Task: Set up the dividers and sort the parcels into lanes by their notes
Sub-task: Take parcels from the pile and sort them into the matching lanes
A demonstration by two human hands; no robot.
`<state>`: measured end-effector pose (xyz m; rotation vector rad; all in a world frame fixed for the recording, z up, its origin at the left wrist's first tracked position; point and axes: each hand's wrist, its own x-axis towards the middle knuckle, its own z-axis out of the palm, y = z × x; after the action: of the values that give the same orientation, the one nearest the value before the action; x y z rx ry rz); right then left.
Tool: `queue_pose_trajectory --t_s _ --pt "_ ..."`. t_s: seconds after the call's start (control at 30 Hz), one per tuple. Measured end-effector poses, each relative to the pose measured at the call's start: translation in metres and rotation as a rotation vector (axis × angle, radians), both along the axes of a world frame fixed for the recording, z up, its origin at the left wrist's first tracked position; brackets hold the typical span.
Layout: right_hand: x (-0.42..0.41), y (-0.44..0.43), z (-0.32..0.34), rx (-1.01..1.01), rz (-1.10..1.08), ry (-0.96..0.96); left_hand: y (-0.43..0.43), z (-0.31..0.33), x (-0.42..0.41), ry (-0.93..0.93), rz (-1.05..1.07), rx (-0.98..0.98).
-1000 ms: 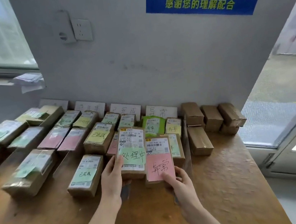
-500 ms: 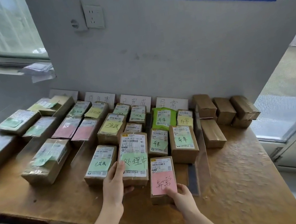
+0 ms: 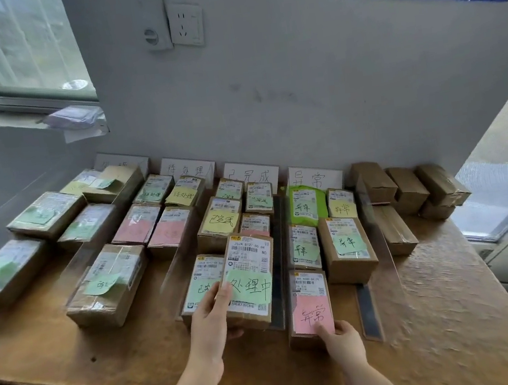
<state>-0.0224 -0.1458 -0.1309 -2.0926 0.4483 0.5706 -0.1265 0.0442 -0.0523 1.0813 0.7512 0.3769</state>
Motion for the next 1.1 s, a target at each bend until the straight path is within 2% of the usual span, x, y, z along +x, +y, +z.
queue_pose_trajectory --t_s 0.1,0.17,0.23,0.3,0.37,0.43,0.53,0.77,1.1 --pt "0.002 0.004 0.008 -0.208 0.045 -0.100 0.005 0.000 -0.004 -0.004 0.000 -0.002" --pt "0.001 0.013 0.027 -0.277 0.034 -0.319 0.007 0.003 -0.006 -0.013 0.008 0.002" --pt "-0.002 0.031 0.056 -0.152 0.046 -0.551 0.009 0.009 -0.007 -0.025 0.024 0.009" --pt "-0.009 0.053 0.084 0.047 0.142 -0.672 0.012 0.016 -0.008 -0.033 0.044 0.015" --pt "-0.021 0.077 0.110 0.230 0.290 -0.641 0.015 0.026 -0.011 -0.049 0.054 0.025" --pt "-0.037 0.099 0.131 0.416 0.415 -0.487 0.020 0.034 -0.016 -0.078 0.064 0.035" --pt "-0.058 0.123 0.145 0.560 0.538 -0.258 0.032 0.043 -0.028 -0.108 0.095 0.032" --pt "-0.079 0.164 0.133 0.571 0.562 -0.171 0.078 0.045 -0.054 -0.087 0.156 0.033" --pt "-0.113 0.265 0.126 0.612 0.516 -0.205 0.181 0.042 -0.087 -0.026 0.138 0.046"
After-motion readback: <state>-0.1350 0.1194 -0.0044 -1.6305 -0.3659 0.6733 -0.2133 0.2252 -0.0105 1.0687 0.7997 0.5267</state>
